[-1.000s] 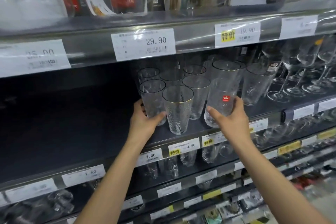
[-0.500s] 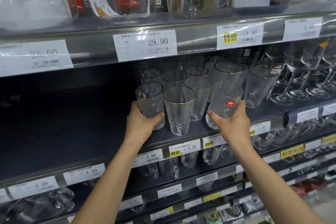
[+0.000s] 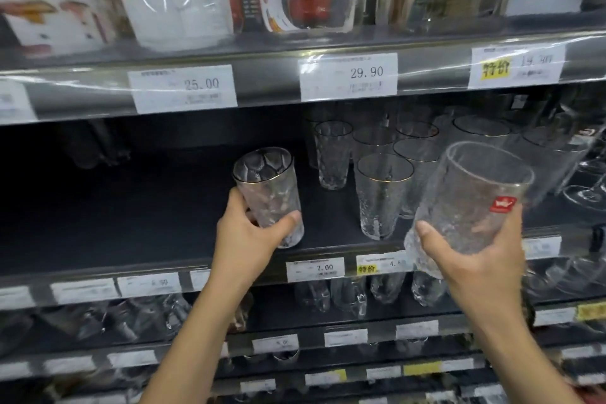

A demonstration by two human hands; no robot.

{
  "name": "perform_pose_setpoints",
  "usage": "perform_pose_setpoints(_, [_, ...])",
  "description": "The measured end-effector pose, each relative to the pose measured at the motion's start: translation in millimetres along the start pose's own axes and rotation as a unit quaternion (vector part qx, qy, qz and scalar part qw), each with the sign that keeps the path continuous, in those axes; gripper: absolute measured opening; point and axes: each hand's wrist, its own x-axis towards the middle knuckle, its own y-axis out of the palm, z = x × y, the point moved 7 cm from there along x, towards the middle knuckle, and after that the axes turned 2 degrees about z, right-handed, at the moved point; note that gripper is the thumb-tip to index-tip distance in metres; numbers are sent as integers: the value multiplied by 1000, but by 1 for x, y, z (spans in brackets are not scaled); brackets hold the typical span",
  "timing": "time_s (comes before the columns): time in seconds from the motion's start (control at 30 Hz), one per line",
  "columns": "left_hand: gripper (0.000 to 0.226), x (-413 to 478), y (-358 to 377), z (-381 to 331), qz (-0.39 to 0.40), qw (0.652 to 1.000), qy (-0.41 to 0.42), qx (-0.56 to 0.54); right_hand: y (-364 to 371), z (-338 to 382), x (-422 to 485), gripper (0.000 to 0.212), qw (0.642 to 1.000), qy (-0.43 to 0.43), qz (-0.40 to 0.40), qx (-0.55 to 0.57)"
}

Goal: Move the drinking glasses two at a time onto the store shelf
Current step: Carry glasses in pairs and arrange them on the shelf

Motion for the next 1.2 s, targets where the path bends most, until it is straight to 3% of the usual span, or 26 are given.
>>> perform_pose_setpoints(0.27, [48, -46, -89, 14, -88, 996, -7, 2, 101, 12, -63, 66, 976, 18, 206, 75])
perform_pose_setpoints(0.57, [52, -71, -200, 31, -169, 985, -22, 36, 206, 51, -109, 57, 938, 22, 333, 93])
perform_pose_setpoints(0.83, [52, -49, -277, 65, -170, 981, -60, 78, 296, 77, -133, 59, 931, 33, 351, 91])
perform_pose_setpoints(1.2, [56, 55, -394, 128, -153, 982, -75, 78, 437, 83, -125, 59, 955, 102, 269, 68])
